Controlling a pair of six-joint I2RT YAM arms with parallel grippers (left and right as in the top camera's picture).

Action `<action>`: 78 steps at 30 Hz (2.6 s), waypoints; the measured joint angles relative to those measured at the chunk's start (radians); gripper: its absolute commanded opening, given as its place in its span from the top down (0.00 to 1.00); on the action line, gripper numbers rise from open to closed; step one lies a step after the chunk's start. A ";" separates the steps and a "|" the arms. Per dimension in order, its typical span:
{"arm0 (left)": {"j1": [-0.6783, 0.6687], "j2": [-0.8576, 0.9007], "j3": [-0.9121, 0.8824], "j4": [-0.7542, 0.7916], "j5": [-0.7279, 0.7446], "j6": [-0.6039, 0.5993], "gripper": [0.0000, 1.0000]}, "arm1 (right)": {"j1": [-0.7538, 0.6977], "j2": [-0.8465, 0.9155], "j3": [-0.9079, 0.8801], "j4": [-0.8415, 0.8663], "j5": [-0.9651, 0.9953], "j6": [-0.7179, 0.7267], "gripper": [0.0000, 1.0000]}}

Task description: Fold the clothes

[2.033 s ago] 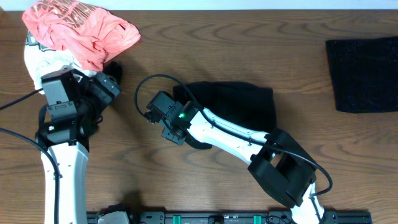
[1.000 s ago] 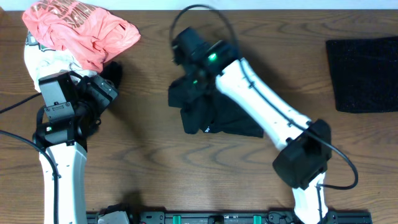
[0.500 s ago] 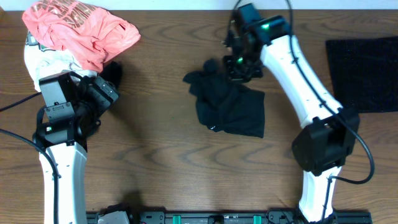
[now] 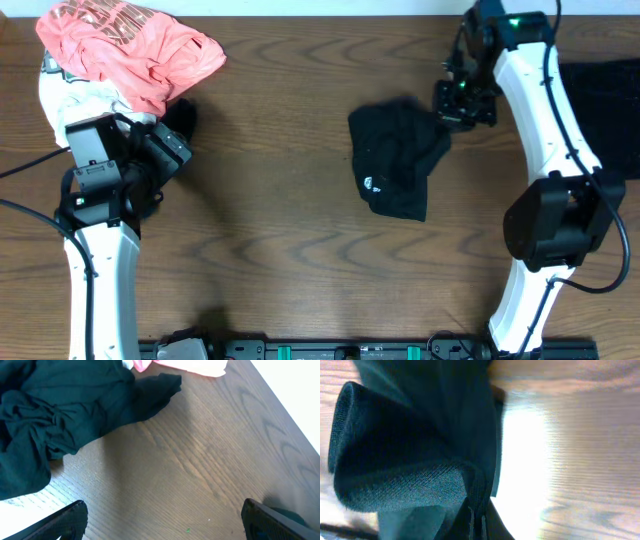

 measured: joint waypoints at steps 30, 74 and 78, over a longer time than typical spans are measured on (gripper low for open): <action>0.000 0.049 0.000 -0.004 0.000 0.004 0.02 | -0.151 0.000 -0.304 0.162 0.194 -0.033 0.25; 0.000 0.050 0.000 -0.003 0.000 0.035 0.02 | 0.063 0.000 -0.317 0.584 -0.042 -0.370 0.99; 0.000 0.050 0.000 -0.003 0.000 0.039 0.02 | 0.038 0.000 -0.317 0.618 -0.043 -0.378 0.99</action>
